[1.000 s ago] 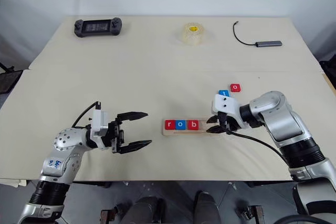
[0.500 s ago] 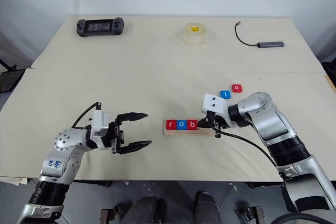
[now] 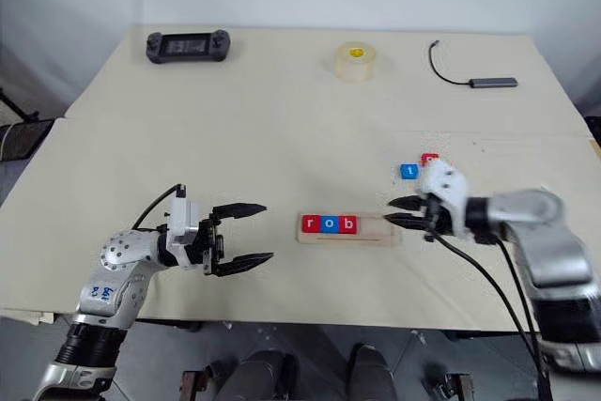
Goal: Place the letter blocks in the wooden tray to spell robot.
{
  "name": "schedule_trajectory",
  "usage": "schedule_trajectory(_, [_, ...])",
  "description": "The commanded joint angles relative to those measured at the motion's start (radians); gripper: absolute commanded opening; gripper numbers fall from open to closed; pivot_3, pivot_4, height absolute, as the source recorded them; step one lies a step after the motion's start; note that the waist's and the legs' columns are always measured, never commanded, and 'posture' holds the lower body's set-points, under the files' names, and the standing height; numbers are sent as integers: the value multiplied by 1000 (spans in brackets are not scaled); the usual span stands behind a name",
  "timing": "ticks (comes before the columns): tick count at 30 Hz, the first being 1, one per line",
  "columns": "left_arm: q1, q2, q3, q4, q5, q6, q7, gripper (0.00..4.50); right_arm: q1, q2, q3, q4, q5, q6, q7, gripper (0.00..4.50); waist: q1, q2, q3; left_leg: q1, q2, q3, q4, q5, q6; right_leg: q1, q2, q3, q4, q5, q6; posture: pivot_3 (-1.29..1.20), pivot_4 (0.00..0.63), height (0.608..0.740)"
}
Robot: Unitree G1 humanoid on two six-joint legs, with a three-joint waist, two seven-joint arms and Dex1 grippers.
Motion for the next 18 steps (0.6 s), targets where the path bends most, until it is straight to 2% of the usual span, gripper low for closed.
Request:
schedule_trajectory(1, [-16,12,13,12,0,-17,-11,4500,99,65,-184,-72,27,-210,-105,2617,-1,0,0,0,0,1,0,0,0,0,0,0,0,0,0,0,150,740])
schedule_trajectory(5, [-62,15,19,70,0,-19,-23,4500,394,146,-373,-141,59,-258,-165,4002,9,0,0,1,0,0,0,0,0,1,1,0,1,0,0,0,150,740])
schedule_trajectory(7, [-78,16,18,93,4,-25,-30,4500,463,185,-416,-151,74,-288,-204,4469,7,0,0,2,-1,1,-1,0,0,1,1,1,1,0,0,0,150,740])
schedule_trajectory(14, [-103,18,12,130,10,-33,-53,4500,563,263,-420,-141,93,-385,-275,4469,-19,1,-1,7,1,5,-1,1,0,1,2,7,5,0,0,0,150,740])
schedule_trajectory(18, [-106,17,20,130,13,-41,-44,4500,447,244,-392,-144,140,-309,-358,4469,-27,1,-1,7,1,6,-1,1,1,1,1,8,6,0,0,0,150,740])
